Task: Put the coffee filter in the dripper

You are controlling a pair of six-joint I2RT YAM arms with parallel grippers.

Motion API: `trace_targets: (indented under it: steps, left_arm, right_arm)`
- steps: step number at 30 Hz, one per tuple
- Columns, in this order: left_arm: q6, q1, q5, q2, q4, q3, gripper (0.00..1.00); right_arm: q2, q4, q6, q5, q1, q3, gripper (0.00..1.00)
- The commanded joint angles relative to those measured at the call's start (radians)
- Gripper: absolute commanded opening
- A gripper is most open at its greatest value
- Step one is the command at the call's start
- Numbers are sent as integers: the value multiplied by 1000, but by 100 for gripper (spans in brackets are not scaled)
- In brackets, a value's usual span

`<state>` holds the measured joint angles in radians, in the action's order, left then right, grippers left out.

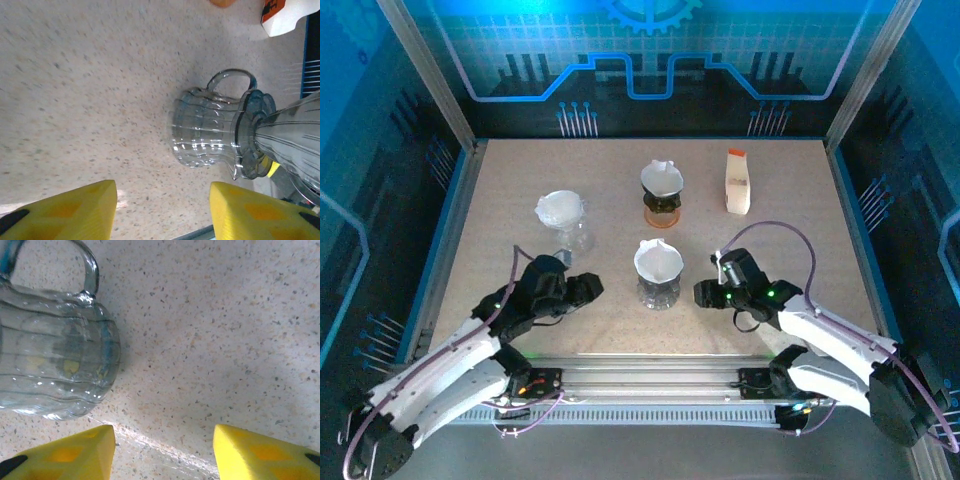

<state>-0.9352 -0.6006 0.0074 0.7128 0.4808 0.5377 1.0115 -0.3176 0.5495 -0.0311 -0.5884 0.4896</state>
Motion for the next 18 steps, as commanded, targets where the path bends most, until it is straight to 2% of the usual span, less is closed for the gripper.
trace_targets:
  steps: [1, 4, 9, 13, 18]
  left_arm:
    - [118, 19, -166, -48, 210, 130, 54]
    - [152, 116, -140, -47, 224, 191, 42]
    - [138, 409, 43, -50, 150, 172, 29]
    - [116, 571, 91, -45, 60, 107, 26]
    - [-12, 727, 216, 76, -255, -49, 24]
  right_arm:
    - [-9, -32, -16, -26, 13, 39, 56]
    - [-8, -29, -19, -20, 15, 46, 56]
    - [-29, -40, -35, -34, 16, 55, 56]
    - [-58, -52, -43, -44, 22, 61, 56]
    - [-87, -48, -42, -38, 29, 64, 56]
